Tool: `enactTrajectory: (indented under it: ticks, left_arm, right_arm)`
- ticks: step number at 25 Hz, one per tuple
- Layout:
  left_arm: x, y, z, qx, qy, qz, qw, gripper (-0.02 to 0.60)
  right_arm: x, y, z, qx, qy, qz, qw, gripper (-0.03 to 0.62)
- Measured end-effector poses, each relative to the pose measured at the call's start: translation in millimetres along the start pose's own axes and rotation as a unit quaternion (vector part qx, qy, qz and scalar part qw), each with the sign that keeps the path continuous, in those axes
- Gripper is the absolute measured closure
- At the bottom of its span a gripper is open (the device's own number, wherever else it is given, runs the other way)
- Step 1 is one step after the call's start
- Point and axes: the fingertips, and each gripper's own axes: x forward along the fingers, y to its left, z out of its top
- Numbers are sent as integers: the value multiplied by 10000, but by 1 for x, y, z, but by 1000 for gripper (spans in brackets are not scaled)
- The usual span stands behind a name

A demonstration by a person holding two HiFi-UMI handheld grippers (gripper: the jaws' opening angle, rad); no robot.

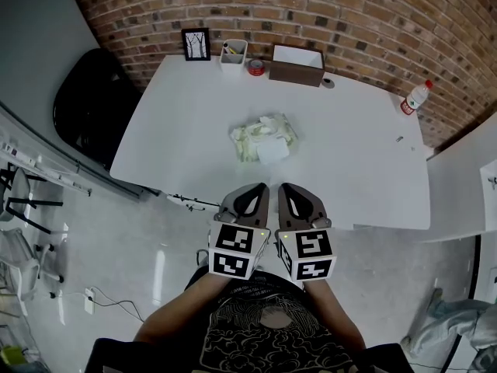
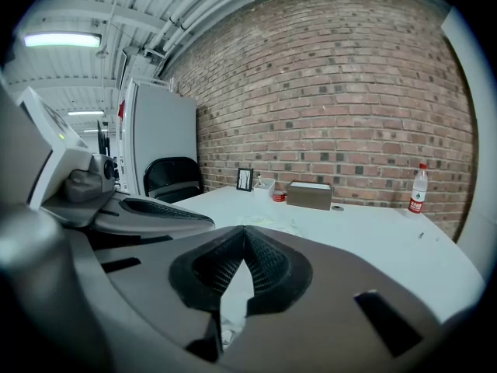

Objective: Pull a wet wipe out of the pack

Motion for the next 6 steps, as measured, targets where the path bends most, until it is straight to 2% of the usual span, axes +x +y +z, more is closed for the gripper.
enactTrajectory:
  ticks: [6]
  left_arm:
    - [2,-2,2,-2,-12,-19,10000,569]
  right_arm:
    - [0,-2,-1,-5,8,3,10000,579]
